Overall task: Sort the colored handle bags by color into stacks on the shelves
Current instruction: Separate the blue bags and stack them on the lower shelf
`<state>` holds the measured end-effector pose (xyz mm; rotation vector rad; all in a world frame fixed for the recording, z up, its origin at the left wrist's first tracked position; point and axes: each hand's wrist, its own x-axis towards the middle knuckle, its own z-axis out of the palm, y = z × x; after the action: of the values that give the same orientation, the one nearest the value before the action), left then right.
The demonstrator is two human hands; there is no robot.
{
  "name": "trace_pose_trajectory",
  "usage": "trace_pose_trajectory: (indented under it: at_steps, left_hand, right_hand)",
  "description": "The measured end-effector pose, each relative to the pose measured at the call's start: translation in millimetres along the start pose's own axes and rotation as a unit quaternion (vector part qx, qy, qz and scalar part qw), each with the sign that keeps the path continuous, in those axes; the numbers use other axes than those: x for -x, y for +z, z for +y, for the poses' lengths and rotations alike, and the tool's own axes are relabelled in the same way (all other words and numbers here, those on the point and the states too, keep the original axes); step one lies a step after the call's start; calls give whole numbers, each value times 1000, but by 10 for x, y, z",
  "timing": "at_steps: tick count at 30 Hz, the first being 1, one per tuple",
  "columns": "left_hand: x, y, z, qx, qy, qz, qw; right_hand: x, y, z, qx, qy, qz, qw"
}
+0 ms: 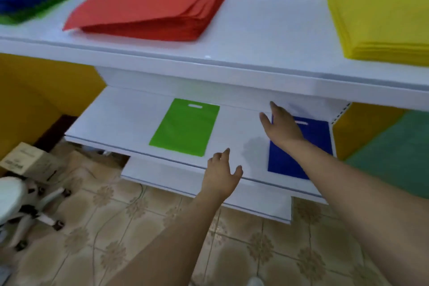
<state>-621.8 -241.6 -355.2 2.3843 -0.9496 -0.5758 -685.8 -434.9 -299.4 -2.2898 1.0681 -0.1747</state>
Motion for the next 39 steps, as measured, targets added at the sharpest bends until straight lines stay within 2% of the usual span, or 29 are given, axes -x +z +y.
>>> trace_pose_trajectory:
  at_steps: [4,9,13,17,23,28,31,39]
  left_hand:
    - [461,-722,-476,-7,-1,37,999]
    - [935,-1780,-1243,-26,-7,90,996]
    - [1148,-2620,-1694,-25,-10,151,988]
    - [1173,-3268,-1890,-2,-2,216,976]
    - [781,-4122,-1953,9,18,311,950]
    - [161,-4822,-2069,-10,28,363,931]
    - [-303,-5250,-2184,-2,2,392,920]
    - [-1593,-6379,-2494,-127,-74,353,924]
  right_hand:
    - [199,256,-1188,43,-131,-30,990]
    - [543,573,-2623,57,-278,-56,957]
    - [812,746,-3612,58,-378,-44,923]
    - [874,703,-4365,20,-433,-1,901]
    - [279,437,-5042,5,-399,91,912]
    - [-625,418,-5466,6,-346,142,928]
    - [-1274,443,-5735,41,-310,156,937]
    - [-2517,726,-6111,169,-181,125,961]
